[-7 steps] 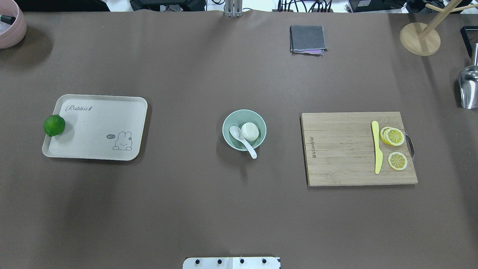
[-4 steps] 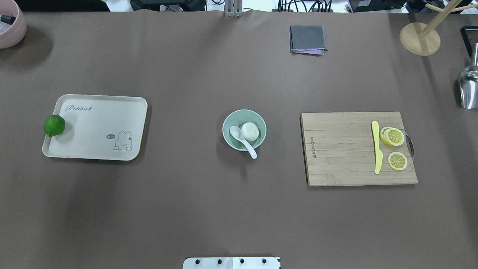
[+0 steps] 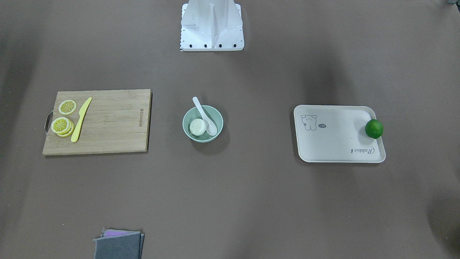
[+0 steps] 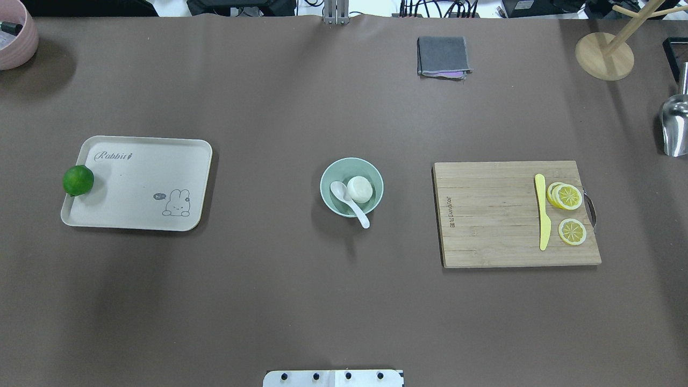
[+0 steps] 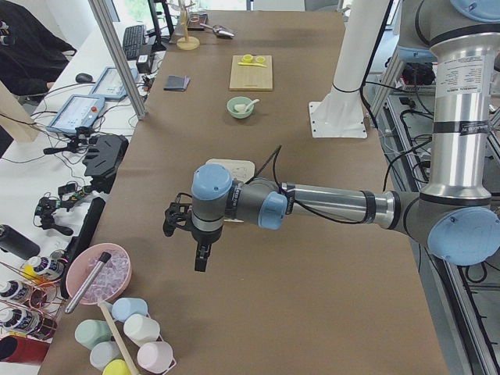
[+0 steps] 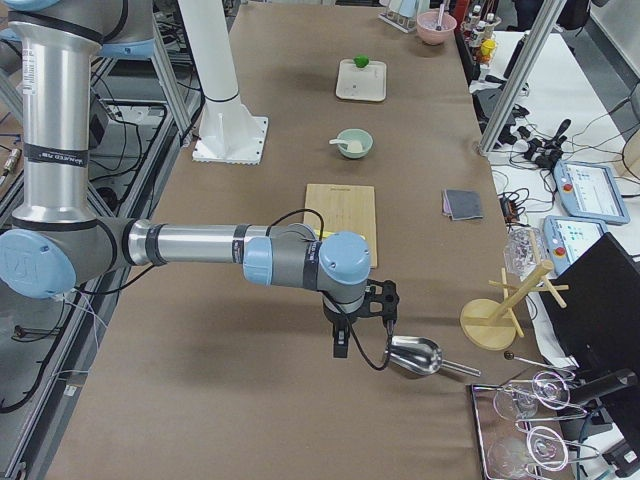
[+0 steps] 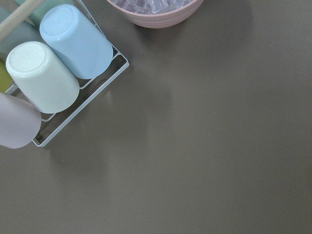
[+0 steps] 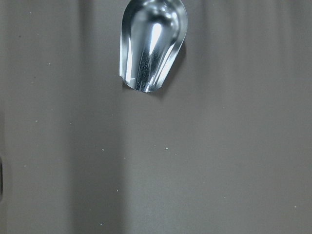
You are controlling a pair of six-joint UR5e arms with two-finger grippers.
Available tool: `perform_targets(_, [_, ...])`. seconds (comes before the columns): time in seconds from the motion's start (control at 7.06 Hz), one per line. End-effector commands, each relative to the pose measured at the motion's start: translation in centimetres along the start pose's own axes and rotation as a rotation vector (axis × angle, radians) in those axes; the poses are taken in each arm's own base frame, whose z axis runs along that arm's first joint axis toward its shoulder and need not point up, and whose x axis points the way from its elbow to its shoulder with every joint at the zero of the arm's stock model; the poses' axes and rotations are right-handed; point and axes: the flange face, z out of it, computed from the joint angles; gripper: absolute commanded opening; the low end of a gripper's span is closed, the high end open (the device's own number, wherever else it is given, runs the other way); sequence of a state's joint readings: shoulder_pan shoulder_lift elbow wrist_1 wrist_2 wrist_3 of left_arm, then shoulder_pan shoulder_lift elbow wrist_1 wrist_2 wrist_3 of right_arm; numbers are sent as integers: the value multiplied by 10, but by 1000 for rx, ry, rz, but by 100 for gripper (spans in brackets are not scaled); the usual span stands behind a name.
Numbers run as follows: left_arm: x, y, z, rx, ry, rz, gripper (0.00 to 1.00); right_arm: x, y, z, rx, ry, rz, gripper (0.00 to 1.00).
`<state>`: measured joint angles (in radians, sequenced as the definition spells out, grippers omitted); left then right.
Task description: Put spoon and bun in bowl
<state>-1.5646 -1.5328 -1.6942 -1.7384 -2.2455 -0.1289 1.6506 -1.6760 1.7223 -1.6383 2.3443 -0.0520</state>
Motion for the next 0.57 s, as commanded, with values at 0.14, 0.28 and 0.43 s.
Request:
perform_targets(0.14, [-1,0,1,-2,0,-2,98,-1,0,0,1,-9,-1,100])
perform_targets(0.28, [-1,1,2,-3,-2,-3,98,-2,-1,-1,4,-10,-3,100])
perform_targets(0.43, [-2,1,2,-5,-2,-4,98,-2,-1,-1,4,-10,-5,100])
